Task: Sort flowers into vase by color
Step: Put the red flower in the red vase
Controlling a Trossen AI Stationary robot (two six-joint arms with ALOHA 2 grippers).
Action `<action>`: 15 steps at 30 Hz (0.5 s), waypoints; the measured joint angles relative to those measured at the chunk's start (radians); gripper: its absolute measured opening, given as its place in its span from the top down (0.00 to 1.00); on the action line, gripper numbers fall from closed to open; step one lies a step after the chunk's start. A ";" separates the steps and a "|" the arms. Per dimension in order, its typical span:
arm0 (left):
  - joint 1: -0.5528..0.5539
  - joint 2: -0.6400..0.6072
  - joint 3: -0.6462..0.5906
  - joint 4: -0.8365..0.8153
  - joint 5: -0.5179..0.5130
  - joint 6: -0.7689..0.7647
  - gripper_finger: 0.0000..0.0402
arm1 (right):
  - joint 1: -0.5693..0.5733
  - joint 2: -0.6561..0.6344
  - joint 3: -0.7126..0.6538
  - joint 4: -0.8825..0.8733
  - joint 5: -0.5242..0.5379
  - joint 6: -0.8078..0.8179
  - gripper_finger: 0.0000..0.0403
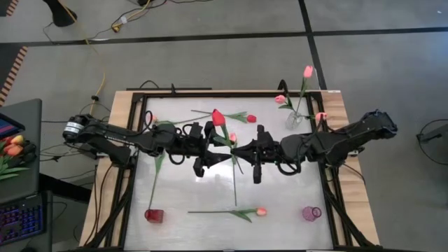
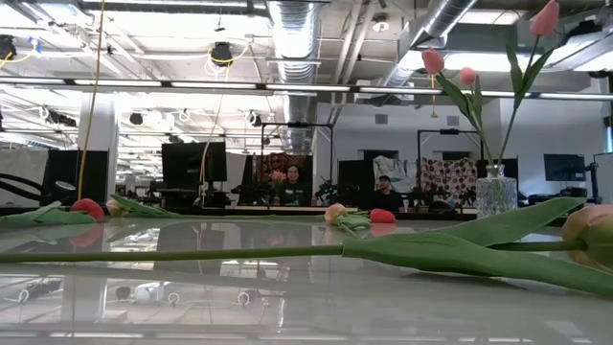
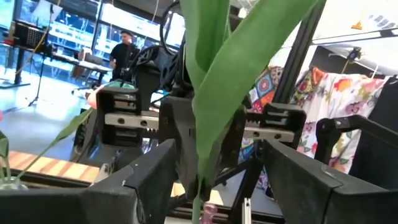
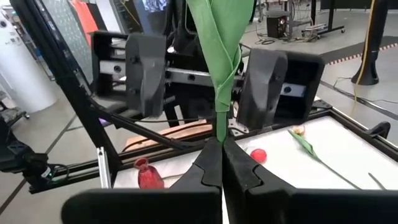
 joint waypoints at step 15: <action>0.008 0.000 0.000 -0.018 -0.009 -0.002 0.67 | -0.032 0.007 0.000 -0.002 -0.021 -0.004 0.94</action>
